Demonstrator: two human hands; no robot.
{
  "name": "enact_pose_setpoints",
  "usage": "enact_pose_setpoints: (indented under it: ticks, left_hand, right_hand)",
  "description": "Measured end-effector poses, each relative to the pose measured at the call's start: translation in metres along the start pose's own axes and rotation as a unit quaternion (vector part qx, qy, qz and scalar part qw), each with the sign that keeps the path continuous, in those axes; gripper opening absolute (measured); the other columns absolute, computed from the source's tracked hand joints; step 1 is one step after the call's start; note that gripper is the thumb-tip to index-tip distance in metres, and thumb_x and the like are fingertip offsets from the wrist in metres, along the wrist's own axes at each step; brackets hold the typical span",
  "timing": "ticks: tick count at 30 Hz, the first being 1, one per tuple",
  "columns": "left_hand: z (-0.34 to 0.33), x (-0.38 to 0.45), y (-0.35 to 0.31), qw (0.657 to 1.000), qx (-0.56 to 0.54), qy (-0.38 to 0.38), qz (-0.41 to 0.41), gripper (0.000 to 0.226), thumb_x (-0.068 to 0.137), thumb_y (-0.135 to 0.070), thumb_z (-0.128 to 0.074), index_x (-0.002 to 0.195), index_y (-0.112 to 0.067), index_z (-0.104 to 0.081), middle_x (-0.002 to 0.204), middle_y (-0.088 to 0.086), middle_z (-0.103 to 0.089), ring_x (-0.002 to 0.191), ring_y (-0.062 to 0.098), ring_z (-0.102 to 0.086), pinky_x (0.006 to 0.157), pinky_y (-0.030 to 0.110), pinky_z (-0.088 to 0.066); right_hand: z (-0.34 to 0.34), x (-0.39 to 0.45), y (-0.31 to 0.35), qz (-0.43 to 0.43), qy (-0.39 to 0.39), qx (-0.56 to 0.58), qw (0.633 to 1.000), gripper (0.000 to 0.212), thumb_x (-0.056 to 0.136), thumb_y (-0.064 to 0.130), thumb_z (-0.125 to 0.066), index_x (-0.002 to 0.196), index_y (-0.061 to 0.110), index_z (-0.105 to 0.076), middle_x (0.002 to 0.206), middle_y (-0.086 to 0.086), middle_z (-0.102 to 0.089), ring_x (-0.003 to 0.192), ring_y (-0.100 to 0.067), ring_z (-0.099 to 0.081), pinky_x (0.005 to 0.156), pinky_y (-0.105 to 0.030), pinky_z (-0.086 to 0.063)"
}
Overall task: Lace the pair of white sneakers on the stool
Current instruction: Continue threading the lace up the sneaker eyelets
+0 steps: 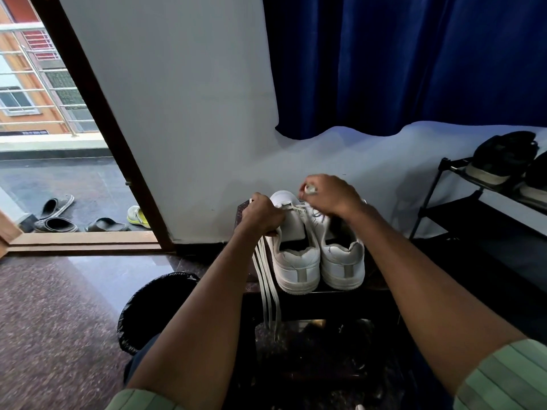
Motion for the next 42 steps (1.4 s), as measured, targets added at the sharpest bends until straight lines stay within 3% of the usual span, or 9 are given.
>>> enact_pose_setpoints:
  ticks: [3,5,9,15,22,29,34,37,42]
  left_hand:
    - [-0.002,0.005,0.002,1.0,-0.011,0.007,-0.004,0.078,0.067,-0.038,-0.062,0.13,-0.001,-0.036,0.116,0.022,-0.066,0.1,0.045,-0.071,0.091,0.054,-0.059]
    - [-0.002,0.005,0.003,1.0,-0.015,0.009,-0.001,0.082,0.068,-0.04,-0.061,0.134,-0.001,-0.033,0.116,0.023,-0.065,0.102,0.046,-0.07,0.093,0.054,-0.058]
    - [-0.002,0.005,0.004,1.0,-0.015,0.006,0.003,0.08,0.069,-0.038,-0.06,0.135,-0.002,-0.034,0.116,0.022,-0.065,0.101,0.046,-0.07,0.092,0.054,-0.058]
    - [0.0,0.004,0.002,1.0,0.001,-0.01,-0.012,0.071,0.066,-0.043,-0.061,0.125,-0.007,-0.047,0.113,0.019,-0.069,0.095,0.041,-0.072,0.086,0.051,-0.061]
    - [0.014,-0.039,-0.09,0.947,0.008,-0.063,-0.315,0.03,0.086,-0.027,-0.073,0.116,-0.023,-0.075,0.101,-0.007,-0.068,0.09,0.013,-0.062,0.086,0.031,-0.053]
    - [-0.034,-0.043,-0.12,0.933,0.089,0.002,-0.347,0.02,0.081,-0.036,-0.077,0.091,-0.018,-0.08,0.088,0.004,-0.077,0.083,0.025,-0.07,0.075,0.039,-0.057]
    - [-0.03,-0.042,-0.148,0.934,-0.04,-0.047,-0.352,0.007,0.085,-0.022,-0.08,0.09,-0.018,-0.082,0.081,-0.001,-0.078,0.075,0.016,-0.07,0.071,0.029,-0.054]
    - [-0.048,-0.031,-0.155,0.944,-0.087,-0.008,-0.317,0.031,0.083,-0.014,-0.08,0.114,-0.017,-0.078,0.1,-0.002,-0.078,0.088,0.009,-0.073,0.086,0.023,-0.057]
    - [-0.072,-0.019,-0.155,0.952,-0.105,0.044,-0.284,0.057,0.083,0.011,-0.054,0.132,-0.015,-0.067,0.121,0.003,-0.071,0.109,0.017,-0.067,0.094,0.026,-0.055]
  right_hand:
    - [-0.01,-0.004,0.007,0.001,0.018,-0.057,0.998,0.045,0.095,0.054,-0.063,0.069,0.018,-0.062,0.085,-0.007,-0.07,0.083,-0.031,-0.064,0.072,-0.032,-0.041]
    - [-0.002,-0.003,0.006,-0.026,-0.012,0.167,0.985,0.052,0.101,0.052,-0.057,0.063,0.017,-0.053,0.066,-0.001,-0.056,0.061,-0.021,-0.052,0.064,-0.031,-0.037]
    - [0.022,-0.005,-0.01,-0.084,-0.08,0.565,0.817,0.046,0.102,0.054,-0.056,0.075,0.018,-0.064,0.067,-0.004,-0.057,0.046,-0.008,-0.034,0.045,-0.024,-0.028]
    - [0.011,-0.006,-0.015,-0.079,-0.061,0.484,0.869,0.054,0.088,0.039,-0.082,0.06,0.027,-0.037,0.051,0.006,-0.034,0.043,-0.011,-0.025,0.04,-0.022,-0.023]
    - [0.044,-0.012,-0.005,-0.072,-0.049,0.658,0.748,0.057,0.09,0.052,-0.074,0.053,0.026,-0.039,0.05,0.004,-0.036,0.045,-0.014,-0.023,0.047,-0.028,-0.015]
    - [0.047,-0.006,-0.039,-0.092,-0.079,0.776,0.619,0.066,0.101,0.067,-0.032,0.061,0.016,-0.045,0.051,0.0,-0.039,0.047,-0.017,-0.029,0.051,-0.028,-0.016]
    - [0.043,-0.005,-0.093,-0.179,-0.143,0.603,0.764,0.039,0.1,0.029,-0.058,0.065,0.021,-0.045,0.054,0.003,-0.044,0.045,-0.013,-0.031,0.047,-0.024,-0.024]
    - [0.035,-0.005,-0.116,-0.175,-0.154,0.511,0.827,0.033,0.102,0.033,-0.054,0.075,0.015,-0.052,0.064,-0.003,-0.054,0.052,-0.016,-0.048,0.05,-0.026,-0.036]
    - [-0.024,0.003,-0.161,-0.164,-0.028,0.226,0.96,0.028,0.098,0.048,-0.049,0.086,0.024,-0.055,0.105,-0.006,-0.066,0.107,-0.025,-0.055,0.095,-0.042,-0.045]
Point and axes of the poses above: each hand's wrist, its own x-axis towards the middle knuckle, its own z-axis out of the back of the hand, y = z × x, the point moved 9 cm from there along x, towards the middle knuckle
